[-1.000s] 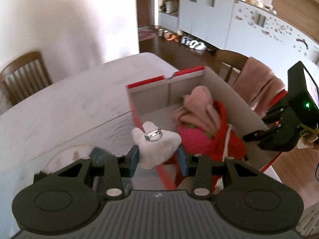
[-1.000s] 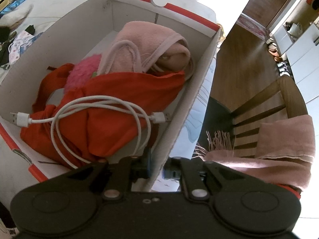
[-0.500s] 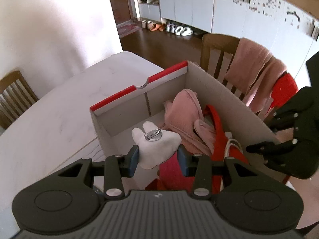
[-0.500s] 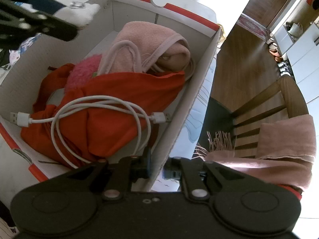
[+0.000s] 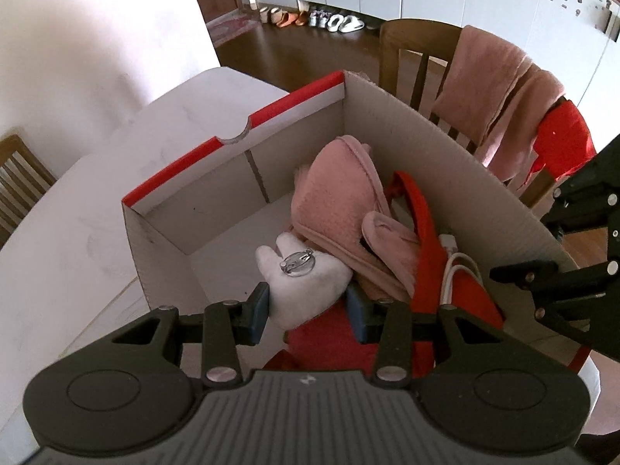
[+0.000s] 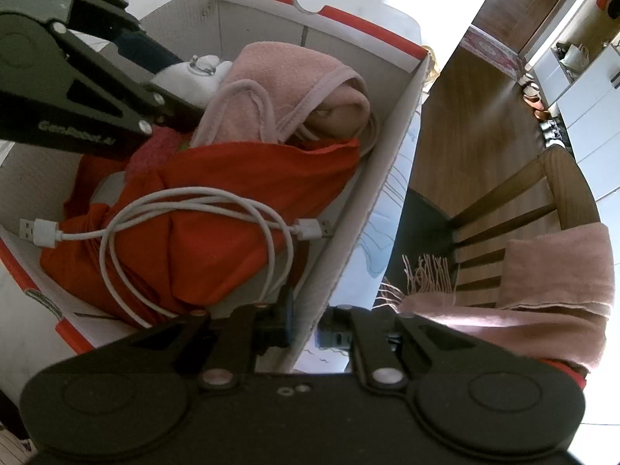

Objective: Organize objects
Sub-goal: 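Carry the white plush with the left gripper into the box, then open the left gripper to release the plush into the box, then return the left tool to the table and grasp the blue tissue pack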

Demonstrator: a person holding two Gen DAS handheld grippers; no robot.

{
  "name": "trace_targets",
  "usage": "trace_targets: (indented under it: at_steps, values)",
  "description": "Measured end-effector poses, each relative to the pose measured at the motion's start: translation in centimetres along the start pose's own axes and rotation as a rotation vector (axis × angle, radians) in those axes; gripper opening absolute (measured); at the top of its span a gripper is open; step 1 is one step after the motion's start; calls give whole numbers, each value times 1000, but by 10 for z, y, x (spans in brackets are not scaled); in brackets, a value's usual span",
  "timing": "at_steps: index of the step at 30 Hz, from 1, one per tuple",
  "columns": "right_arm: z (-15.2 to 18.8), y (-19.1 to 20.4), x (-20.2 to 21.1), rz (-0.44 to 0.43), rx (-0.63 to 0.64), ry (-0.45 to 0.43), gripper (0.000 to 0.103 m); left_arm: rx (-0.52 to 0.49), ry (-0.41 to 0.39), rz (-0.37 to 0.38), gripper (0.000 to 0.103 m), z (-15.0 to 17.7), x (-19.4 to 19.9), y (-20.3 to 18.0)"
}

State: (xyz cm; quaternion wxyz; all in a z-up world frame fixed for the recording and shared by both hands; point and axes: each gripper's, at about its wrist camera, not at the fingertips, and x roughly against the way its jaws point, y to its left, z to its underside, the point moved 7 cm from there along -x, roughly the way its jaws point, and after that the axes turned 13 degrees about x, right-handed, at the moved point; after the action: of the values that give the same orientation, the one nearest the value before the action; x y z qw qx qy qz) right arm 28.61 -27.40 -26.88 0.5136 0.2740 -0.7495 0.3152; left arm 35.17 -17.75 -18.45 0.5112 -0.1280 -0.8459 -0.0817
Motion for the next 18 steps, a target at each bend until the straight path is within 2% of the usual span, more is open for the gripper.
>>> trace_targets:
  at_steps: [7,8,11,12,18]
  values:
    - [0,0,0,0,0,1,9,16,4,9,44,2,2,2]
    - [-1,1,0,0,0,1,9,18,-1,7,47,2,4,2]
    - [0,0,0,0,-1,0,9,28,-18,12,66,4,10,4]
    - [0,0,0,0,-2,0,9,34,-24,18,68,5,12,4]
    - [-1,0,1,1,-2,0,9,65,-43,45,68,10,27,10]
